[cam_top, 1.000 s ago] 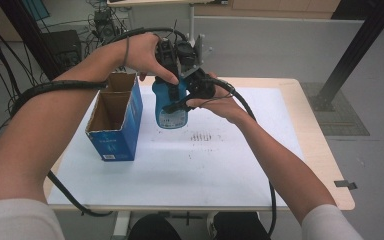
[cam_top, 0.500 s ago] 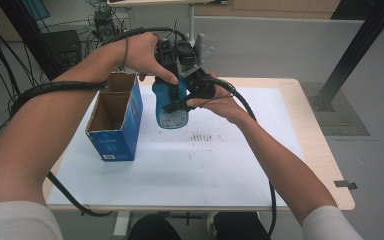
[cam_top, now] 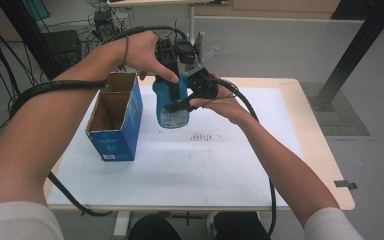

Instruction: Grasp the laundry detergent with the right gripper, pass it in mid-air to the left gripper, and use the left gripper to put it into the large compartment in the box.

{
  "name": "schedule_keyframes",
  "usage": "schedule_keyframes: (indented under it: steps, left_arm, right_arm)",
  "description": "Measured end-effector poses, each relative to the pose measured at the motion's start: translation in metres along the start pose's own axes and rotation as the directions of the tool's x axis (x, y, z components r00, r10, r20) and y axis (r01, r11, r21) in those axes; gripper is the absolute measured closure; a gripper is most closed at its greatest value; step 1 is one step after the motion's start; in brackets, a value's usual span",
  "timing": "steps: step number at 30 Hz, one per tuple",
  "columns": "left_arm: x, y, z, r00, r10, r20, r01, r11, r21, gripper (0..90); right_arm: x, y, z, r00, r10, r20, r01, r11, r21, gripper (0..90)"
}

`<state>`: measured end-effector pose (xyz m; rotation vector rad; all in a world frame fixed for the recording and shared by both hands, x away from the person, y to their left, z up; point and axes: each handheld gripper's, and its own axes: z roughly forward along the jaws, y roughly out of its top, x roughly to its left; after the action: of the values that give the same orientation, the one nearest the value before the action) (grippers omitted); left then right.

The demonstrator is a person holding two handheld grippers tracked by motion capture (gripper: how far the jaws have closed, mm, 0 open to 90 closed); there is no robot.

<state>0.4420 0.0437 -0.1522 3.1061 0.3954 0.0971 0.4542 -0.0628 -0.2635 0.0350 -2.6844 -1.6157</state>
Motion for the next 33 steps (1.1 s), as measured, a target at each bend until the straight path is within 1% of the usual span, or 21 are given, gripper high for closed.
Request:
schedule_keyframes:
  steps: [1, 2, 3, 5, 6, 7, 9, 10, 11, 12, 15, 16, 18, 20, 22, 24, 26, 27, 29, 30, 33]
  left_arm:
    - [0.001, 0.000, 0.000, 1.0000, 0.001, -0.001, -0.001, 1.0000, 0.001, 37.1]
    - [0.001, 0.000, 0.000, 1.0000, -0.005, 0.002, 0.005, 1.0000, 0.002, 37.1]
    - [0.002, -0.001, -0.001, 0.9999, -0.011, 0.004, 0.011, 0.9999, 0.002, 37.1]
    - [0.004, -0.002, -0.002, 0.9995, -0.030, 0.009, 0.030, 0.9996, 0.002, 37.1]
    - [0.005, -0.003, -0.002, 0.9992, -0.038, 0.010, 0.038, 0.9993, 0.004, 37.1]
    - [0.005, -0.004, -0.003, 0.9987, -0.049, 0.011, 0.049, 0.9988, 0.005, 37.0]
    - [0.007, -0.005, -0.004, 0.9981, -0.062, 0.003, 0.062, 0.9980, 0.011, 37.0]
    - [0.007, -0.005, -0.005, 0.9976, -0.070, -0.001, 0.070, 0.9975, 0.013, 37.0]
    - [0.008, -0.006, -0.006, 0.9970, -0.077, -0.003, 0.077, 0.9969, 0.013, 37.0]
    - [0.008, -0.007, -0.007, 0.9963, -0.085, -0.003, 0.086, 0.9962, 0.017, 37.0]
    - [0.010, -0.009, -0.009, 0.9938, -0.111, -0.003, 0.111, 0.9936, 0.017, 37.0]
    - [0.010, -0.010, -0.010, 0.9927, -0.121, -0.005, 0.121, 0.9926, 0.012, 37.0]
    - [0.010, -0.011, -0.012, 0.9904, -0.138, -0.009, 0.138, 0.9903, 0.011, 36.9]
    - [0.011, -0.013, -0.015, 0.9877, -0.156, -0.014, 0.156, 0.9877, 0.010, 36.9]
    - [0.012, -0.015, -0.019, 0.9844, -0.175, -0.019, 0.175, 0.9845, 0.006, 36.9]
    - [0.012, -0.017, -0.024, 0.9801, -0.197, -0.029, 0.197, 0.9804, 0.004, 36.9]
    - [0.013, -0.019, -0.029, 0.9751, -0.219, -0.035, 0.219, 0.9757, 0.003, 36.9]
    - [0.013, -0.020, -0.031, 0.9735, -0.226, -0.035, 0.226, 0.9741, 0.002, 36.9]
    - [0.014, -0.022, -0.036, 0.9673, -0.250, -0.041, 0.251, 0.9681, -0.001, 36.9]
    - [0.014, -0.022, -0.037, 0.9649, -0.258, -0.046, 0.259, 0.9659, 0.001, 36.9]
    - [0.014, -0.024, -0.042, 0.9536, -0.295, -0.060, 0.295, 0.9553, -0.002, 36.9]
  right_arm:
    - [0.000, -0.002, -0.001, 1.0000, -0.002, 0.000, 0.002, 1.000, 0.002, 32.3]
    - [0.001, -0.005, -0.002, 0.9999, 0.010, 0.009, -0.010, 1.000, 0.019, 31.4]
    - [0.000, -0.007, -0.004, 0.9999, 0.010, 0.013, -0.011, 1.000, 0.024, 30.0]
    - [-0.001, -0.011, -0.007, 0.9994, 0.032, 0.010, -0.033, 0.999, 0.042, 25.0]
    - [-0.002, -0.012, -0.008, 0.9990, 0.041, 0.018, -0.042, 0.997, 0.057, 20.8]
    - [-0.002, -0.014, -0.010, 0.9978, 0.058, 0.032, -0.060, 0.996, 0.066, 16.0]
    - [0.000, -0.017, -0.015, 0.9925, 0.065, 0.103, -0.075, 0.993, 0.090, 11.4]
    - [0.000, -0.018, -0.017, 0.9896, 0.077, 0.122, -0.089, 0.992, 0.094, 8.8]
    - [0.001, -0.020, -0.019, 0.9871, 0.096, 0.128, -0.109, 0.989, 0.098, 6.1]
    - [0.003, -0.022, -0.021, 0.9849, 0.103, 0.139, -0.118, 0.988, 0.100, 5.1]
    - [0.008, -0.029, -0.026, 0.9793, 0.102, 0.175, -0.128, 0.982, 0.140, 4.3]
    - [0.010, -0.032, -0.028, 0.9755, 0.110, 0.190, -0.140, 0.978, 0.153, 4.0]
    - [0.011, -0.035, -0.031, 0.9728, 0.119, 0.198, -0.155, 0.973, 0.173, 2.9]
    - [0.012, -0.038, -0.035, 0.9692, 0.148, 0.197, -0.192, 0.954, 0.230, 2.9]
    - [0.014, -0.039, -0.040, 0.9684, 0.137, 0.208, -0.196, 0.934, 0.297, 3.1]
    - [0.018, -0.041, -0.046, 0.9585, 0.144, 0.246, -0.219, 0.925, 0.312, 2.8]
    - [0.020, -0.041, -0.052, 0.9550, 0.168, 0.244, -0.244, 0.914, 0.325, 2.9]
    - [0.020, -0.042, -0.056, 0.9559, 0.176, 0.235, -0.250, 0.908, 0.335, 3.1]
    - [0.022, -0.042, -0.061, 0.9532, 0.192, 0.234, -0.266, 0.899, 0.349, 3.1]
    - [0.023, -0.043, -0.065, 0.9517, 0.192, 0.240, -0.270, 0.895, 0.356, 3.1]
    - [0.026, -0.045, -0.075, 0.9400, 0.197, 0.278, -0.293, 0.884, 0.364, 3.0]
